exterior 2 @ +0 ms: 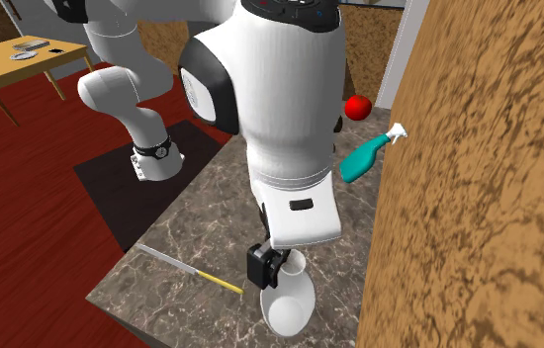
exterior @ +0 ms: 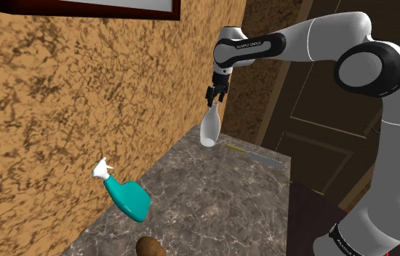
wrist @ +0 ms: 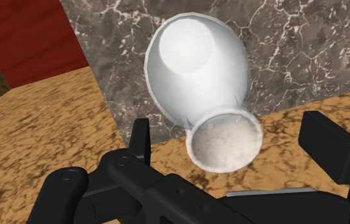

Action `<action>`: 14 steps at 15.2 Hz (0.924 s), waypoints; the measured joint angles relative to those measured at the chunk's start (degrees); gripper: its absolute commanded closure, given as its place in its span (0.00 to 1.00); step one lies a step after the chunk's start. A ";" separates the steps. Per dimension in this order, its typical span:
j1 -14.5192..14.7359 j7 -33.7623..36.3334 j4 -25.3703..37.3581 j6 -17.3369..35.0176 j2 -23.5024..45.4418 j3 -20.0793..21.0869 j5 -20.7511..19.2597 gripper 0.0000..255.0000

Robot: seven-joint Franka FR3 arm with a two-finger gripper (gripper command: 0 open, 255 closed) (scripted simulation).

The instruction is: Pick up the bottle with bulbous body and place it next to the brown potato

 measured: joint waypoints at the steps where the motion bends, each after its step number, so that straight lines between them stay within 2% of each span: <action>1: 0.03 0.05 0.04 0.64 0.67 0.00 -0.02 0.00; 5: 0.01 -0.01 -1.89 3.18 1.27 -0.01 -0.02 0.00; 11: 0.03 0.02 -2.01 3.65 1.59 0.00 -0.03 0.00; 12: 0.03 0.02 -2.01 3.66 1.59 0.00 -0.03 1.00; 14: 0.03 0.02 -2.00 3.66 1.58 0.00 -0.03 1.00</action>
